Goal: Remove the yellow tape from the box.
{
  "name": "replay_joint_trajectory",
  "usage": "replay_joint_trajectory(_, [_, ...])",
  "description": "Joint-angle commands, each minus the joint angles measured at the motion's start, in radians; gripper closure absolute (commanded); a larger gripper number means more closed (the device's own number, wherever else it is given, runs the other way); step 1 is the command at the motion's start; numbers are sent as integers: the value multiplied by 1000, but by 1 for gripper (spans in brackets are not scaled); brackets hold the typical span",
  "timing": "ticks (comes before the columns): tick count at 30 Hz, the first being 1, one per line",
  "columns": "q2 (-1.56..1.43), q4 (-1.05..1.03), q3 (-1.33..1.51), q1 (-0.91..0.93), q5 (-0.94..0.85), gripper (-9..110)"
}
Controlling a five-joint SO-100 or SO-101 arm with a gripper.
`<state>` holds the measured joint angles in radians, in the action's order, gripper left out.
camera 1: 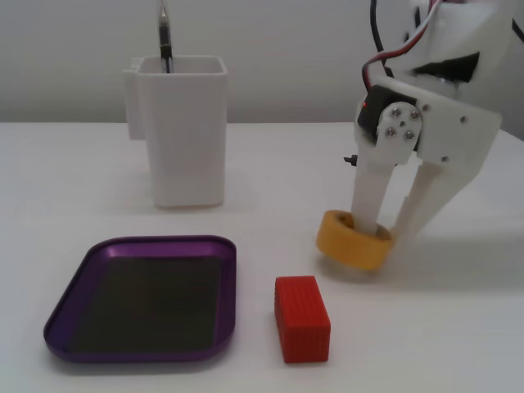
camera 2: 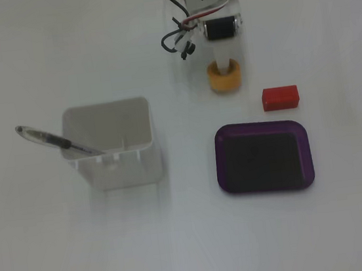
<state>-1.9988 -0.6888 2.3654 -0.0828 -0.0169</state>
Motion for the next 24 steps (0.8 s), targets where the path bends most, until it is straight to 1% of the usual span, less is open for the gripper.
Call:
replay_joint_trajectory(1, [-12, 37, 8, 14, -49, 95])
replay_joint_trajectory(7, [-6, 20, -6, 6, -54, 84])
replay_joint_trajectory(12, [-77, -141, -106, 14, -46, 81])
replay_joint_trajectory(15, [-215, -236, -153, 11, -54, 81])
replay_joint_trajectory(20, [-534, -339, -181, 11, -57, 81])
replay_joint_trajectory(24, [-798, -400, -104, 15, -54, 81])
